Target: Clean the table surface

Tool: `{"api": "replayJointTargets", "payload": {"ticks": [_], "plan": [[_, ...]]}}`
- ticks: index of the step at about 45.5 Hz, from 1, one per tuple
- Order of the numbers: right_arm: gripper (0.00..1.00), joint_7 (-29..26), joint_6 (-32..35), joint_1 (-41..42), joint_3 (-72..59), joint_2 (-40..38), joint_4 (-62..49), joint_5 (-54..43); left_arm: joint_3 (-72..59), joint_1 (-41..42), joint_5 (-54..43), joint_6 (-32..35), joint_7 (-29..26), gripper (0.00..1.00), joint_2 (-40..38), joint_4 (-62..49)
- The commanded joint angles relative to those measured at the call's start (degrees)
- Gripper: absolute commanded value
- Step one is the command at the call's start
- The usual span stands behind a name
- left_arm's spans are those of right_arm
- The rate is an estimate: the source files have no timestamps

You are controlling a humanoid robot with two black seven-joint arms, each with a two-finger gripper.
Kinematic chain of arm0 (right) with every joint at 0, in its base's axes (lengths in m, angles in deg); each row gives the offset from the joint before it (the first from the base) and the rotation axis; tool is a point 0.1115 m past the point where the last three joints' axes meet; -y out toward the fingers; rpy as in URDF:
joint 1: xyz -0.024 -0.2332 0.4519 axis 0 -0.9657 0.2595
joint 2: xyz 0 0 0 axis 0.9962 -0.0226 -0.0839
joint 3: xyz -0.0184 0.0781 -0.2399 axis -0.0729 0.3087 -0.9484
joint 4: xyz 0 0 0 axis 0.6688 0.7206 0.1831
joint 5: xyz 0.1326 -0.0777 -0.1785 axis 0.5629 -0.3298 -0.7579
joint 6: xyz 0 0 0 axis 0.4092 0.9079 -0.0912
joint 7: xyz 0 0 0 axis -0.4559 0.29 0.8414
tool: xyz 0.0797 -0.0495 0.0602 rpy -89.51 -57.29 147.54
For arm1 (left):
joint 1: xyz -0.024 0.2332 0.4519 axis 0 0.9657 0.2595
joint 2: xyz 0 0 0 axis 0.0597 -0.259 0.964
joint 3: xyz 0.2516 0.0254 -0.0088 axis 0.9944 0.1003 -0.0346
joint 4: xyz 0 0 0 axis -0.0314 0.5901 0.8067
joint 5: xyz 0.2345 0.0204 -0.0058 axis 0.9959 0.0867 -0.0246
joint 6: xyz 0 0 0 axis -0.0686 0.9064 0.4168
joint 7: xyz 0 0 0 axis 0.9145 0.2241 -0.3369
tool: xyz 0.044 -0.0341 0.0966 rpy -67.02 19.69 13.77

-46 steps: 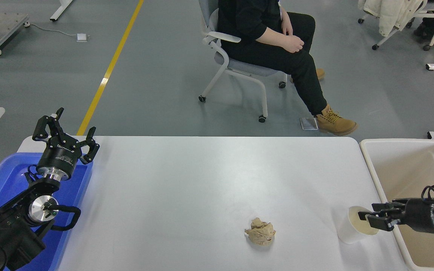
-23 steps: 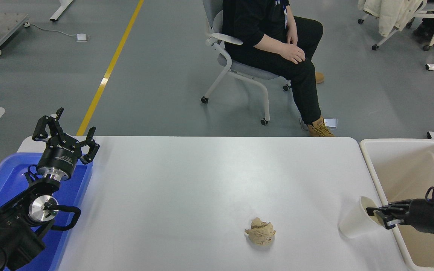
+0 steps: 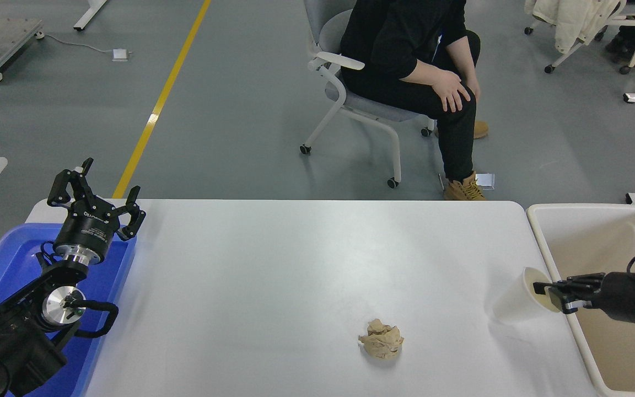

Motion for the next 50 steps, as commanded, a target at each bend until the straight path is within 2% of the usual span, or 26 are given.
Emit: {"api": "replayJointTargets", "payload": {"ticks": [1,8,19,29,36,50], "plan": [[0.00,1.69,0.88,6.42,0.68,-5.77,6.05,3.74,0.00,0.00,0.00,0.00,0.00,1.00,0.02,0.00],[0.00,2.21,4.92,11.69,2.61,-9.46,9.49,7.34,0.00,0.00,0.00,0.00,0.00,1.00,0.02,0.00],[0.00,2.39,15.12,11.70,15.17,-12.71,9.14,11.74,0.00,0.00,0.00,0.00,0.00,1.00,0.02,0.00],[0.00,2.04,16.97,11.34,17.38,-12.72,4.93,15.96,0.00,0.00,0.00,0.00,0.00,1.00,0.02,0.00],[0.00,1.78,17.32,7.66,16.59,-11.31,-5.26,20.35,0.00,0.00,0.00,0.00,0.00,1.00,0.02,0.00],[0.00,1.51,21.81,-3.15,16.15,3.44,-39.97,25.63,0.00,0.00,0.00,0.00,0.00,1.00,0.02,0.00]]}}
